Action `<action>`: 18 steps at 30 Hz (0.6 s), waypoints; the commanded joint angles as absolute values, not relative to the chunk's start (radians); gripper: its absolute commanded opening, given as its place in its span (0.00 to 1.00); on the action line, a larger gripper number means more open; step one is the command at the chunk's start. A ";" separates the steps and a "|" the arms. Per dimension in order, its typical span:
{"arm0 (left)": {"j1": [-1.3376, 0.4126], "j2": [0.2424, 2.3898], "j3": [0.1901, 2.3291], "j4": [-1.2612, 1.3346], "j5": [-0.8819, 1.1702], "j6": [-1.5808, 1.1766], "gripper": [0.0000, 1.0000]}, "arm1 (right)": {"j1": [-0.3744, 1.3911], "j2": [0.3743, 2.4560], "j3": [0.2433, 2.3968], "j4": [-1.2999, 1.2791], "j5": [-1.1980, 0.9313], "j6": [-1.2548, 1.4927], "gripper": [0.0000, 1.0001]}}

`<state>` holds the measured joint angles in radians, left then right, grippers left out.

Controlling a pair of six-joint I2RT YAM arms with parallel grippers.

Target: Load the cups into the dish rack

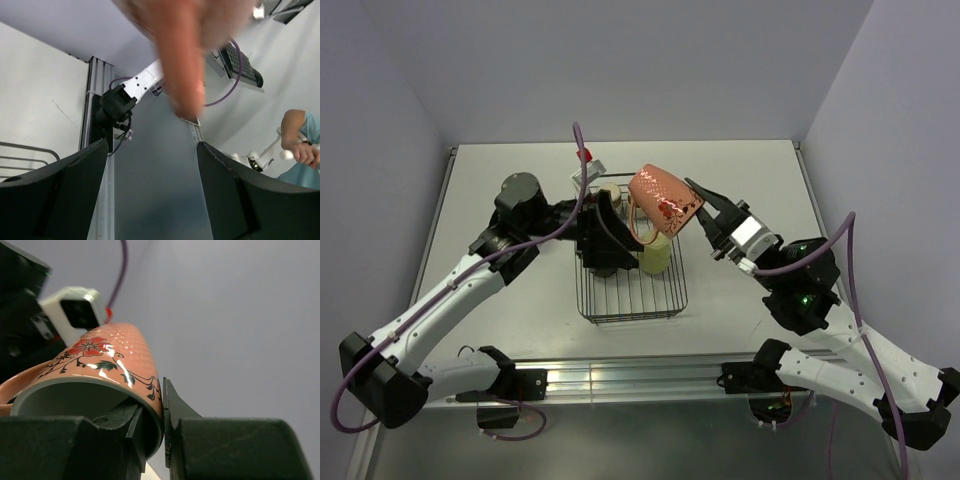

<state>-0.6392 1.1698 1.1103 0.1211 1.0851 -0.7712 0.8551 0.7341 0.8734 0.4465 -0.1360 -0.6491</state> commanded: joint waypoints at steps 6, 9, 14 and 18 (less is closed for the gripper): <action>-0.623 1.078 0.997 0.331 1.123 -0.811 0.80 | 0.857 0.675 0.827 0.485 -0.069 -0.724 0.00; -0.624 1.106 1.041 0.267 1.086 -0.786 0.76 | 0.857 0.675 0.822 0.477 -0.098 -0.727 0.00; -0.623 1.141 1.077 0.238 1.009 -0.799 0.72 | 0.859 0.698 0.838 0.483 -0.106 -0.709 0.00; -0.623 1.172 1.095 0.187 0.973 -0.779 0.71 | 0.864 0.709 0.848 0.486 -0.109 -0.696 0.00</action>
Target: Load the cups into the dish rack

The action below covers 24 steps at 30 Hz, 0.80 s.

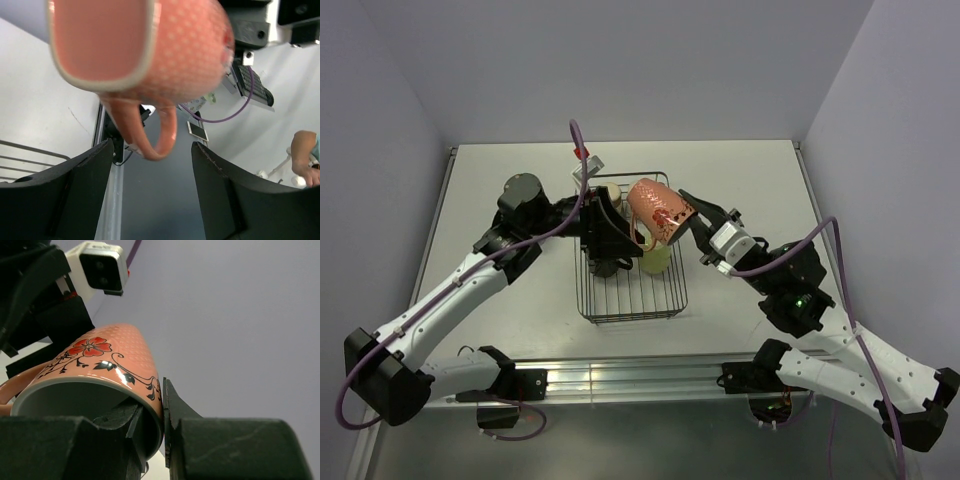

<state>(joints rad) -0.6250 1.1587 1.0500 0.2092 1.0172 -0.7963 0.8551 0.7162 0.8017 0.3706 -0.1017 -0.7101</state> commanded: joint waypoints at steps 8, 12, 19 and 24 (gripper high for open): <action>-0.640 1.203 1.049 0.419 1.077 -0.962 0.69 | 0.876 0.700 0.809 0.495 -0.141 -0.727 0.00; -0.673 1.223 1.065 0.445 1.109 -0.956 0.65 | 0.887 0.704 0.798 0.521 -0.141 -0.730 0.00; -0.683 1.233 1.069 0.402 1.081 -0.925 0.49 | 0.902 0.726 0.807 0.543 -0.117 -0.700 0.00; -0.681 1.233 1.074 0.402 1.065 -0.925 0.21 | 0.905 0.724 0.799 0.538 -0.109 -0.693 0.00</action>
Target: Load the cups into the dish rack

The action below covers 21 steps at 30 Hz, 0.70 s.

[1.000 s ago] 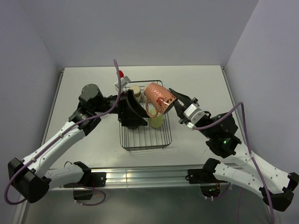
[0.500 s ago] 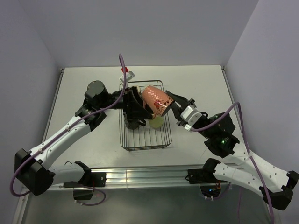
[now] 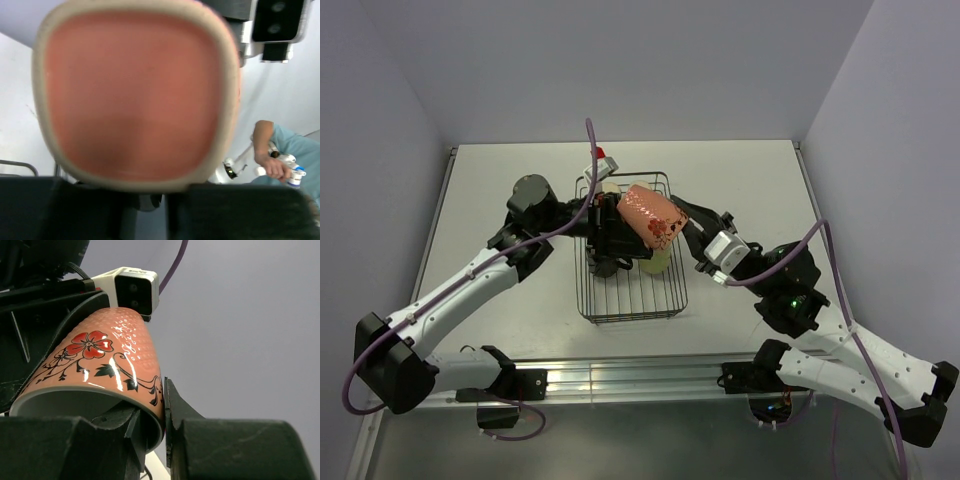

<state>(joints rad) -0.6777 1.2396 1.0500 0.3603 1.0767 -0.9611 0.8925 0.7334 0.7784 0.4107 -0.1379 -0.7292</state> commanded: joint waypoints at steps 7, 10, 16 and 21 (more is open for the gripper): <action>-0.650 1.236 1.055 0.465 1.045 -0.983 0.00 | 0.905 0.722 0.801 0.517 -0.091 -0.692 0.15; -0.637 1.232 1.064 0.443 1.037 -0.965 0.00 | 0.904 0.722 0.799 0.509 -0.074 -0.692 0.44; -0.591 1.206 1.103 0.232 1.025 -0.795 0.00 | 0.902 0.738 0.808 0.480 0.057 -0.681 0.75; -0.558 1.172 1.127 0.019 1.003 -0.579 0.00 | 0.882 0.721 0.784 0.407 0.136 -0.655 0.90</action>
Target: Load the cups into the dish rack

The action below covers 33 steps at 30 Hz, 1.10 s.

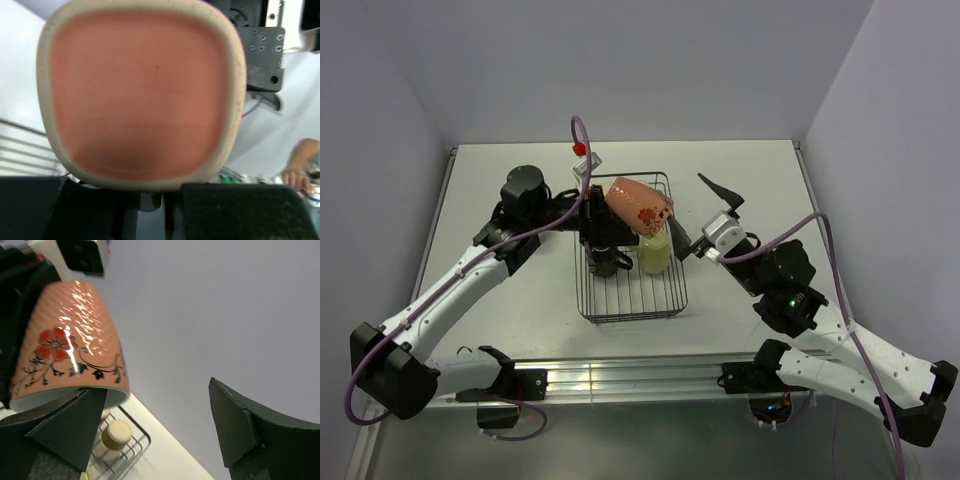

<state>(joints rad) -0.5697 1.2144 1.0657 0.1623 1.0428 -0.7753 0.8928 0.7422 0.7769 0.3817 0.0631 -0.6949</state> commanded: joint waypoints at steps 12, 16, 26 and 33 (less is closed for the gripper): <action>-0.673 1.250 1.190 -0.546 0.582 -0.012 0.00 | 0.370 0.831 0.946 -0.092 0.035 -0.178 1.00; -0.774 1.253 1.086 -0.500 0.480 0.050 0.00 | 0.322 0.851 0.946 -0.115 0.006 -0.143 1.00; -0.836 1.393 1.193 -0.569 0.359 0.205 0.00 | 0.302 0.894 0.971 -0.149 -0.063 -0.107 1.00; -0.844 1.427 1.226 -0.574 0.325 0.212 0.00 | 0.302 0.900 0.980 -0.149 -0.074 -0.094 1.00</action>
